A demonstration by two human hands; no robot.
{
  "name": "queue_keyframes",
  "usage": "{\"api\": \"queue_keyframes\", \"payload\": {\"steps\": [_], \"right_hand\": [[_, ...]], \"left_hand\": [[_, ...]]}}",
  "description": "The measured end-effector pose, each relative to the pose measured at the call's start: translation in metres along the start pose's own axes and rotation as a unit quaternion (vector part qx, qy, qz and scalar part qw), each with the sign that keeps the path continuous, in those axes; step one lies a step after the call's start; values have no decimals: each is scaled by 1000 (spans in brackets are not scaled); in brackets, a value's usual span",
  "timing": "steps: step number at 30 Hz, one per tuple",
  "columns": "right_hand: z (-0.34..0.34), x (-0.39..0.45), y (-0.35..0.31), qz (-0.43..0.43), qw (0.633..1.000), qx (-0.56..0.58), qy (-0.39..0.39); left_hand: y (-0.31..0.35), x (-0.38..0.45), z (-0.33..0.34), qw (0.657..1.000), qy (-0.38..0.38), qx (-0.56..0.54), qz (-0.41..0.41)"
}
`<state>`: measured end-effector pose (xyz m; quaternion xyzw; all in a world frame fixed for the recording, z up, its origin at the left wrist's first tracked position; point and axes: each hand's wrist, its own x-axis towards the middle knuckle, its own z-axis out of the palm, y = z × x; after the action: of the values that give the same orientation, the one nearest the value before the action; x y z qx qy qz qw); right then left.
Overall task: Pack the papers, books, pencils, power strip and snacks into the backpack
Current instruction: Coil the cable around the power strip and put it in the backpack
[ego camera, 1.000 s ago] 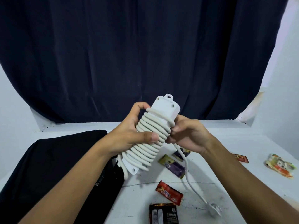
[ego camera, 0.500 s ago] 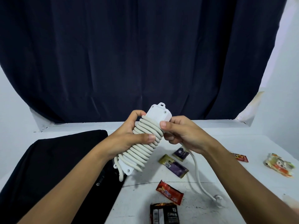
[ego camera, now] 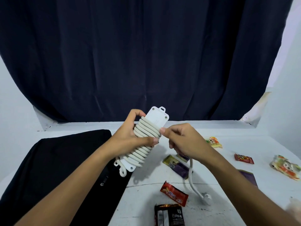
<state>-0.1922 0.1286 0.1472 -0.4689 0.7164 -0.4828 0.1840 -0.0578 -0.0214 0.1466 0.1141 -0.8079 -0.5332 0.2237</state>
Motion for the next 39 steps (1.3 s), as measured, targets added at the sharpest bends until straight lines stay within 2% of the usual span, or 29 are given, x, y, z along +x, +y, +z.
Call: {"api": "queue_keyframes", "payload": {"steps": [5,9,13,18,22,24,27,29,31,34,36,39], "right_hand": [[-4,4,-1,22,990,-139,-15],[-8,5,8,67,992,-104,-33],[-4,5,15,66,992,-106,12],[16,4,12,12,959,-276,64],[18,-1,3,-49,913,-398,73],[12,-1,1,-100,887,-450,41],[3,-2,-6,-207,840,-502,-18],[-5,-2,-14,-263,833,-483,-60],[-13,0,-22,-267,864,-413,-111],[-23,7,-27,-212,920,-286,-162],[-27,11,-29,-169,949,-182,-193],[-31,15,-29,-134,966,-21,-219]], "left_hand": [[-3,8,1,997,58,52,19],[-5,12,-4,989,105,102,17],[-9,11,-1,974,130,183,8],[-8,10,10,938,137,319,-4],[0,9,16,906,91,414,-5],[6,9,12,908,33,414,-52],[14,9,1,913,-93,374,-135],[16,8,-5,895,-176,381,-151],[17,8,-7,882,-227,384,-151],[12,4,-7,889,-278,331,-155],[5,1,-6,904,-319,251,-132],[-8,-4,-3,920,-379,38,-92]]}}
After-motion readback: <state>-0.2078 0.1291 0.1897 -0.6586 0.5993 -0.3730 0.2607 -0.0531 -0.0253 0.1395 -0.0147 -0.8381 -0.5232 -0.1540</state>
